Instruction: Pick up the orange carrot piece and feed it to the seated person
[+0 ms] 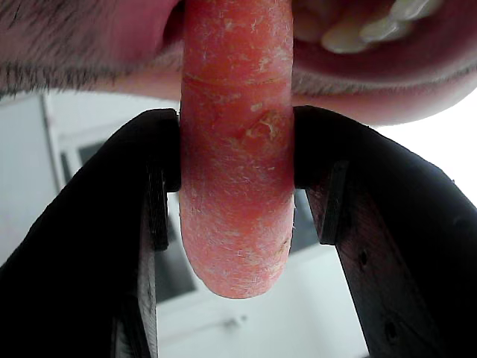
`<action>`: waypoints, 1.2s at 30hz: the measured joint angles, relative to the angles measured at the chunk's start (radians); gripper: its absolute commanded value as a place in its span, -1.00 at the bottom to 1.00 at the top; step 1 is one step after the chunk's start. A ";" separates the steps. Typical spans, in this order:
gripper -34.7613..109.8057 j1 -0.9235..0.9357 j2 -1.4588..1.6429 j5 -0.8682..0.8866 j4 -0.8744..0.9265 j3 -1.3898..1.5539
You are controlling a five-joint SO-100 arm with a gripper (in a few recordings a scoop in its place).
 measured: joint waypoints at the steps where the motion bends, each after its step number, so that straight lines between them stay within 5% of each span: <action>1: -0.56 0.000 0.000 0.000 0.000 0.000; 19: -0.54 -0.003 0.000 0.006 -0.002 0.000; 29: -0.14 0.008 0.000 0.000 -0.002 0.000; 36: -0.19 0.025 0.000 -0.002 -0.002 0.000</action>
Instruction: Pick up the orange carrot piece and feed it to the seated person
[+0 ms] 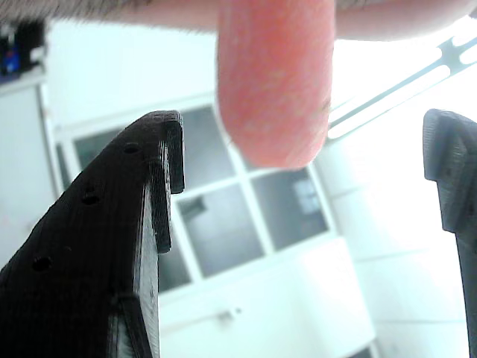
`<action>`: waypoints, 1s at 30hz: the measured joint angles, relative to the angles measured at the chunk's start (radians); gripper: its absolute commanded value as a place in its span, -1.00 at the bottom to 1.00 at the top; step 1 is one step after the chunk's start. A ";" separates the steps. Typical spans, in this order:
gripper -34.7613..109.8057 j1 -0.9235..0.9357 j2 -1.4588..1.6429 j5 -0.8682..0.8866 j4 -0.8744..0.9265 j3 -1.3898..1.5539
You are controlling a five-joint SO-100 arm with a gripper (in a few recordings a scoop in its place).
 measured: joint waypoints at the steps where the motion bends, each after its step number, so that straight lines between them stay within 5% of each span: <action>1: -0.21 -0.002 0.000 0.000 0.000 0.000; 22: -0.57 0.044 0.000 0.000 0.000 0.000; 30: -0.55 0.046 0.000 0.009 0.000 0.000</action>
